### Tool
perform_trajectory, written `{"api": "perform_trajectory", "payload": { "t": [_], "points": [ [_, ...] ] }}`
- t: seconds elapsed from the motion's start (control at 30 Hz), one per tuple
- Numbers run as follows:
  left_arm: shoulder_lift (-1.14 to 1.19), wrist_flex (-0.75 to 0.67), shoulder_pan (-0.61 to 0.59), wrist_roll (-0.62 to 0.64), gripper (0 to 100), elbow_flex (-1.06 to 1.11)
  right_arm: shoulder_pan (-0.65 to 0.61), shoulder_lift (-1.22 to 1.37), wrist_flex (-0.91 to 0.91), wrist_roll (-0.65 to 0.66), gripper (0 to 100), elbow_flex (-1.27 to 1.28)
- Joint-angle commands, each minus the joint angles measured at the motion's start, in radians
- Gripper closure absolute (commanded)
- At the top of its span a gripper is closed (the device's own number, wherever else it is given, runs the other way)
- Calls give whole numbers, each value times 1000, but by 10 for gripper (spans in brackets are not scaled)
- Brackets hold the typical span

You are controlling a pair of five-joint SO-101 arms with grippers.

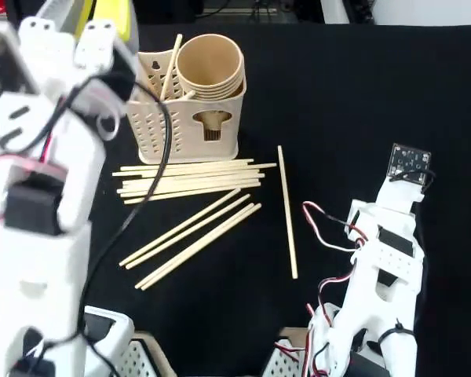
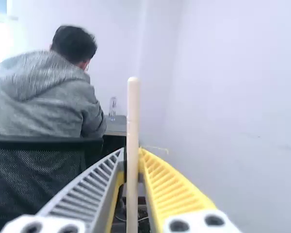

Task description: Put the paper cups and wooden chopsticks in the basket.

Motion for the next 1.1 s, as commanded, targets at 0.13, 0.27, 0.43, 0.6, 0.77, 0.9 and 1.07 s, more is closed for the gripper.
{"api": "perform_trajectory", "payload": {
  "t": [0.13, 0.27, 0.43, 0.6, 0.77, 0.9, 1.07],
  "points": [
    [256, -235, -145, 106, 972, -97, -9, -21, -25, -2, 980, -27],
    [333, -236, -171, 106, 972, -139, -11, -21, -25, -2, 980, -27],
    [364, -241, -163, 106, 972, -157, -11, -21, -25, -2, 980, -27],
    [365, -242, -163, 106, 972, -139, -11, -21, -25, -2, 980, -27],
    [393, -244, -163, 106, 972, -140, -11, -21, -25, -2, 980, -27],
    [474, -295, -168, 106, 972, -154, -11, -21, -25, -2, 980, -27],
    [557, -293, -170, 112, 971, -156, -11, -21, -25, -2, 980, -27]
  ]
}}
